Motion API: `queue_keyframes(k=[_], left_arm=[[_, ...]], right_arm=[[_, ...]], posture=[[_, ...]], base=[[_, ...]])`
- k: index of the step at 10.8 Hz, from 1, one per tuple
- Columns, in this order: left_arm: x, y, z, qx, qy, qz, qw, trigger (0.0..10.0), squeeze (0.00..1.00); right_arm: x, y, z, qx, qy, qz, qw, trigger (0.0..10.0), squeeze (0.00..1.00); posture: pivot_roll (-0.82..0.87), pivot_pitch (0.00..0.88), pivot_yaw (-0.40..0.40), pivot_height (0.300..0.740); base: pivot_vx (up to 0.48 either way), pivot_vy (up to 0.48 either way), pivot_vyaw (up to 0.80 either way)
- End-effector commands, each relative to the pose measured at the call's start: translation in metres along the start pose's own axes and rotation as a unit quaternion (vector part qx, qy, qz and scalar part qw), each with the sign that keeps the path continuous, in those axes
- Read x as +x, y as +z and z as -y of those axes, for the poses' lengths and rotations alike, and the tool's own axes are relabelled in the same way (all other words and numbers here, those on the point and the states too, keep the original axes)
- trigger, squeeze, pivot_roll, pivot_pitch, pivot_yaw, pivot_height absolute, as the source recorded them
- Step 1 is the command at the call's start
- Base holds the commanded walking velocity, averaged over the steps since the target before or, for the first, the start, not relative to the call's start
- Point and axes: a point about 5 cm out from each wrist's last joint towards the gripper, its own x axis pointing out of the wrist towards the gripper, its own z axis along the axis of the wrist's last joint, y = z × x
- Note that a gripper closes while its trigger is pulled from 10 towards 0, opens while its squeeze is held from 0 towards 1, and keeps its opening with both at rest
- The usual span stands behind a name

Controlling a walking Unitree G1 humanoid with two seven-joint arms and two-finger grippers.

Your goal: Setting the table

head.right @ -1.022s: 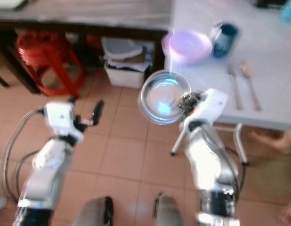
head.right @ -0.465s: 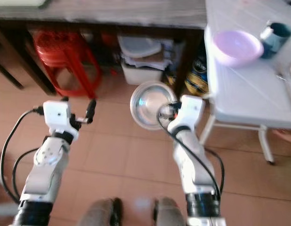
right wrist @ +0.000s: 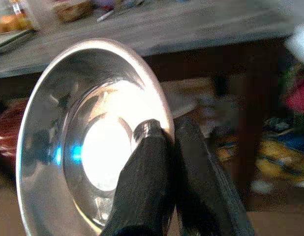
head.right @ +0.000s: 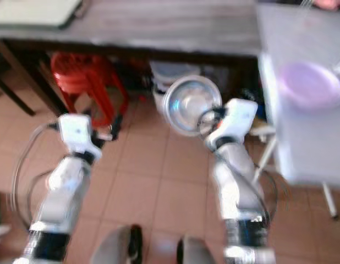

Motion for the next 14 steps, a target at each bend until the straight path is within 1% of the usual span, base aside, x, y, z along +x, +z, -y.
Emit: queue_keyframes(k=[1, 3, 5, 7, 9, 12, 14], left_arm=[[0.001, 0.002, 0.005, -0.004, -0.007, 0.006, 1.0, 10.0, 0.0], [0.004, 0.005, 0.008, -0.006, -0.014, 0.015, 1.0, 10.0, 0.0], [0.007, 0.007, 0.012, -0.007, -0.024, 0.021, 0.999, 10.0, 0.0], [0.007, 0.007, 0.013, -0.018, -0.028, 0.02, 0.999, 10.0, 0.0], [0.009, 0.008, 0.014, -0.017, -0.031, 0.021, 0.999, 10.0, 0.0], [0.009, 0.01, 0.016, -0.011, -0.037, 0.028, 0.999, 10.0, 0.0], [0.009, 0.01, 0.018, -0.014, -0.045, 0.027, 0.999, 10.0, 0.0]], right_arm=[[-0.002, 0.005, 0.004, -0.005, -0.002, 0.014, 1.0, 10.0, 0.0], [-0.003, 0.007, 0.008, -0.006, -0.007, 0.026, 1.0, 10.0, 0.0], [0.0, 0.013, 0.008, -0.019, -0.006, 0.042, 0.999, 10.0, 0.0], [0.001, 0.013, 0.008, -0.023, -0.005, 0.044, 0.999, 10.0, 0.0], [0.002, 0.014, 0.007, -0.026, -0.001, 0.052, 0.998, 10.0, 0.0], [0.003, 0.019, 0.009, -0.033, -0.012, 0.071, 0.997, 10.0, 0.0], [0.005, 0.02, 0.01, -0.026, -0.018, 0.074, 0.997, 10.0, 0.0]], posture=[[-0.04, 0.161, 0.042, 0.74], [-0.04, 0.154, 0.044, 0.74], [-0.05, 0.152, 0.047, 0.74], [-0.05, 0.147, 0.048, 0.74], [-0.04, 0.142, 0.051, 0.74], [-0.04, 0.142, 0.056, 0.74], [-0.04, 0.144, 0.059, 0.74]], base=[[0.428, 0.0, 0.0], [0.469, 0.0, 0.0], [0.48, 0.0, 0.0], [0.48, 0.0, 0.0], [0.465, 0.0, 0.0], [0.47, 0.0, 0.0], [0.472, 0.0, 0.0]])
